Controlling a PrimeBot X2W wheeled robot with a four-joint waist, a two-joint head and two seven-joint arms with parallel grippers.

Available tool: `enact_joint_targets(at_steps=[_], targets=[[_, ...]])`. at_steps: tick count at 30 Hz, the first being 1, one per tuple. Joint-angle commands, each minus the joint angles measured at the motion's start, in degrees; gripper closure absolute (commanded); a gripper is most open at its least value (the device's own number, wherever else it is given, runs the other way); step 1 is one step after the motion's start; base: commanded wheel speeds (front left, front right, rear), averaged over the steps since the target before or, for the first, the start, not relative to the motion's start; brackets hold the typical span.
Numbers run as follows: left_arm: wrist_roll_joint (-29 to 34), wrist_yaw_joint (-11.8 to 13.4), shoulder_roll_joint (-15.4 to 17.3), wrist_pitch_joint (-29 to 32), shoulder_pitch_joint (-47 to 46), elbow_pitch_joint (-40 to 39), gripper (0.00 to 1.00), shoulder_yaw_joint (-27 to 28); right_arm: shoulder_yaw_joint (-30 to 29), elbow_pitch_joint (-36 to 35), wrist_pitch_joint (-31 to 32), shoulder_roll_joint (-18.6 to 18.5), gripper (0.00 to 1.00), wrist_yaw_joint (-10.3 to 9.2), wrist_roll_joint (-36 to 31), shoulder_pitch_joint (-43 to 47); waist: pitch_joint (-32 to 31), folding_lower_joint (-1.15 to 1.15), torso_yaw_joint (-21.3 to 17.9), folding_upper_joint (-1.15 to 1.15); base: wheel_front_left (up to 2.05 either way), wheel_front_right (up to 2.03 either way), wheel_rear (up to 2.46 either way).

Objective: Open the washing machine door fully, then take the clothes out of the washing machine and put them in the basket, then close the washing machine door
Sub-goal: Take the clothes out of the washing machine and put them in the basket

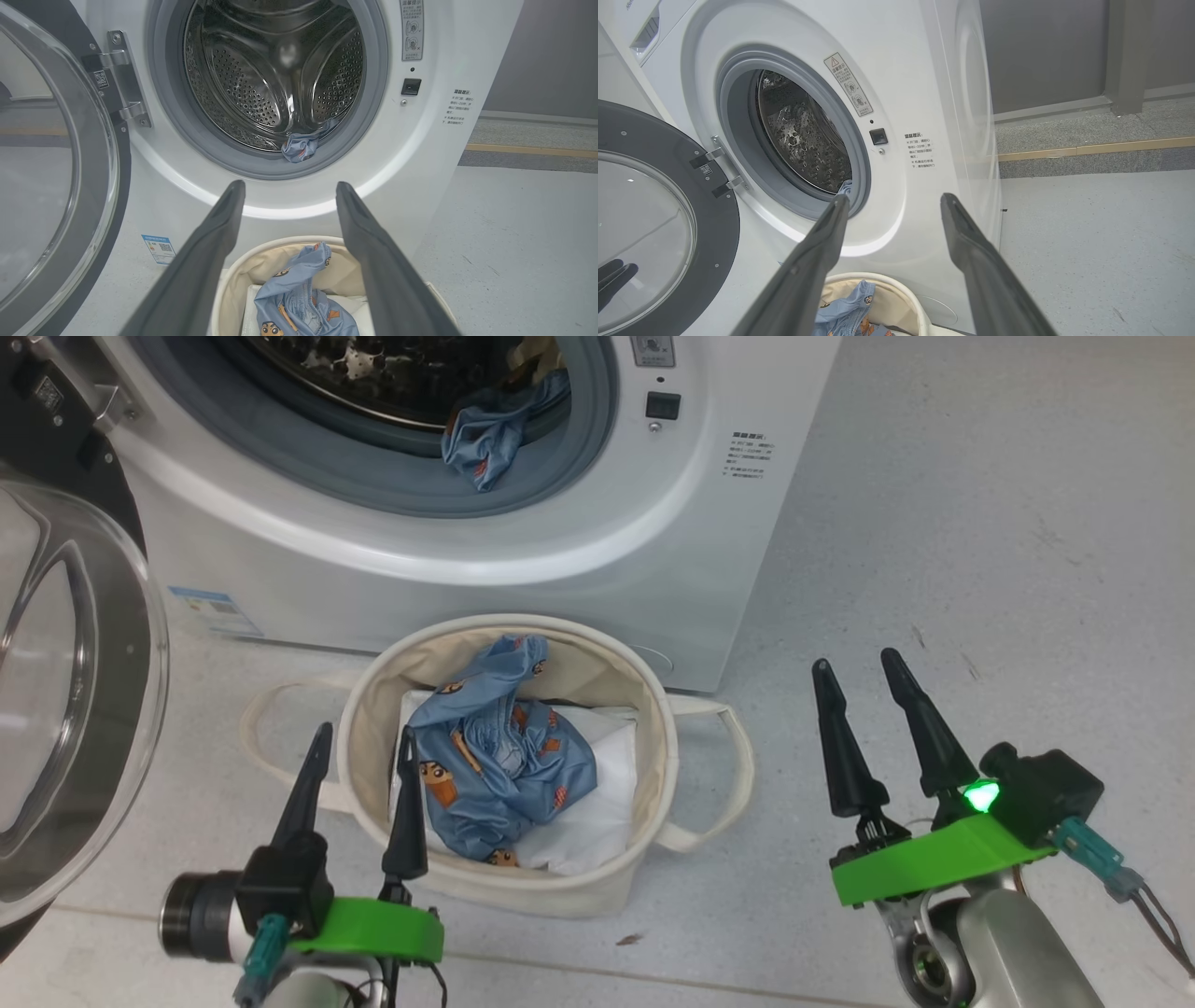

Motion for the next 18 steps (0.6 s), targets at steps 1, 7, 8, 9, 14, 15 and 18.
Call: enact_joint_targets(at_steps=[1, 7, 8, 9, 14, 15, 18], targets=[[0.17, -0.39, 0.01, -0.27, -0.58, -1.47, 0.0, 2.3, 1.44, -1.85, -0.7, 0.3, 0.0, 0.03, 0.24, 0.22, 0.1, 0.0, -0.07, 0.0, 0.0, 0.0, 0.0], [0.63, -0.83, -0.43, -0.27, -0.87, -0.91, 0.0, 2.34, 1.57, -1.9, -0.7, 0.3, 0.0, 0.03, 0.34, 0.05, 0.55, 0.0, -0.23, 0.0, 0.0, 0.0, 0.0], [0.68, -0.84, -0.49, -0.27, -0.89, -0.85, 0.0, 2.39, 1.58, -1.91, -0.7, 0.3, 0.0, 0.03, 0.36, 0.04, 0.62, 0.0, -0.26, 0.0, 0.0, 0.0, 0.0], [0.74, -0.87, -0.55, -0.27, -0.92, -0.79, 0.0, 2.42, 1.57, -1.9, -0.7, 0.3, 0.0, 0.03, 0.38, 0.02, 0.67, 0.0, -0.27, 0.0, 0.0, 0.0, 0.0], [1.08, -0.89, -0.82, -0.27, -1.17, -0.78, 0.0, 2.49, 1.45, -1.84, -0.7, 0.3, 0.0, 0.03, 0.09, -0.1, 1.07, 0.0, -0.27, 0.0, 0.0, 0.0, 0.0], [1.12, -0.9, -0.86, -0.27, -1.2, -0.85, 0.0, 2.51, 1.42, -1.88, -0.7, 0.3, 0.0, 0.03, 0.04, -0.13, 1.18, 0.0, -0.26, 0.0, 0.0, 0.0, 0.0], [1.16, -0.96, -0.95, -0.27, -1.23, -0.9, 0.0, 2.51, 1.45, -1.95, -0.7, 0.3, 0.0, 0.03, 0.01, -0.2, 1.41, 0.0, -0.23, 0.0, 0.0, 0.0, 0.0]])
